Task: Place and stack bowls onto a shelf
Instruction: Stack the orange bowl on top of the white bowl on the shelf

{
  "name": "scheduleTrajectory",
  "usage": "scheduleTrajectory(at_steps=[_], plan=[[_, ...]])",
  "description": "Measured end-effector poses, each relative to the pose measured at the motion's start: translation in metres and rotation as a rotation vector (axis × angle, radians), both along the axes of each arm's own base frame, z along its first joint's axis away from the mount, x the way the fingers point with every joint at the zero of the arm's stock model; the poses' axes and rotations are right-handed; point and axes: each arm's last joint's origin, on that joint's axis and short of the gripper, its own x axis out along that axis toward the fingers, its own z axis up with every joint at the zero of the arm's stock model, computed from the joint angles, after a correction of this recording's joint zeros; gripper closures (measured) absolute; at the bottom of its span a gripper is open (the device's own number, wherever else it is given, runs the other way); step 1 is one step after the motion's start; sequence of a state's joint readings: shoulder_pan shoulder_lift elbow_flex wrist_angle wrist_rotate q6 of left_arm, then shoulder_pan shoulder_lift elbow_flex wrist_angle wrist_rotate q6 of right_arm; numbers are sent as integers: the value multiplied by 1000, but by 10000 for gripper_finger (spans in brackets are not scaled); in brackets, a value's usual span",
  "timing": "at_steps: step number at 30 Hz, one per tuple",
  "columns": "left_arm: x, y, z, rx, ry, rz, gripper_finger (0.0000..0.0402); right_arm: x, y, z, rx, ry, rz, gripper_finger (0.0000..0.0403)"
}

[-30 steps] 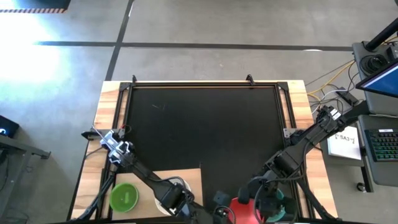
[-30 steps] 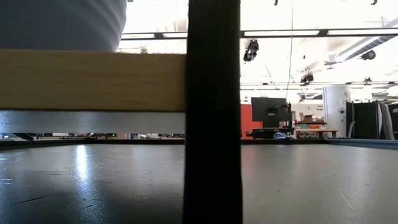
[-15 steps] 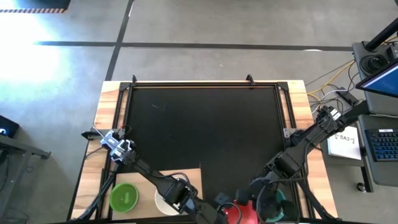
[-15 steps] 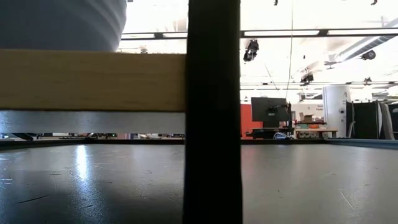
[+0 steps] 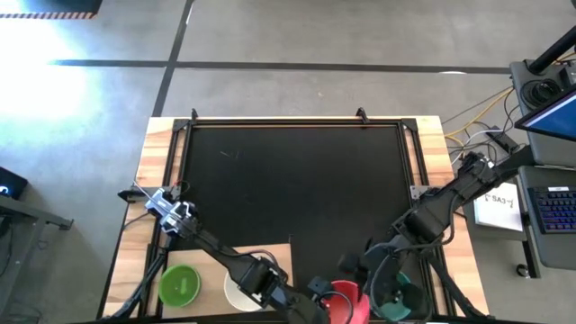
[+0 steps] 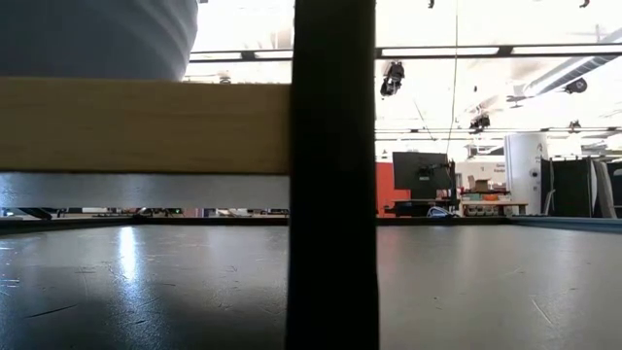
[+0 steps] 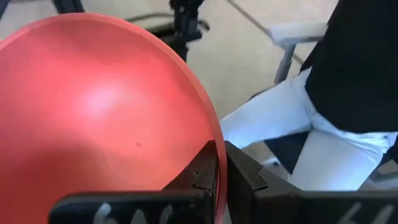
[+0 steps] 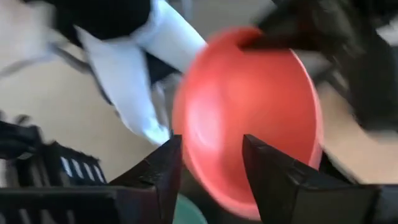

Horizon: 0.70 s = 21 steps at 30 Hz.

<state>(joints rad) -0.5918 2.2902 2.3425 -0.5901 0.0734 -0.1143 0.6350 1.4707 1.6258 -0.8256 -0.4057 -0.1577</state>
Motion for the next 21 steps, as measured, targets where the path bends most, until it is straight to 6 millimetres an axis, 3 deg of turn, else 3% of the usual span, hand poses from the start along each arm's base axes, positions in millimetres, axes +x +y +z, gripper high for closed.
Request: scheduleTrajectory(at_steps=[4,12,17,21], plan=[[-1,10,-2,38,62,17,401,-10,-11,10,-117,96,-143,228],[-18,43,18,150,169,63,401,-25,-24,8,-185,276,-301,221],[-53,73,52,358,182,175,401,-26,-27,0,-221,292,-357,221],[-89,78,75,414,216,257,401,-26,-27,-8,-241,314,-371,221]])
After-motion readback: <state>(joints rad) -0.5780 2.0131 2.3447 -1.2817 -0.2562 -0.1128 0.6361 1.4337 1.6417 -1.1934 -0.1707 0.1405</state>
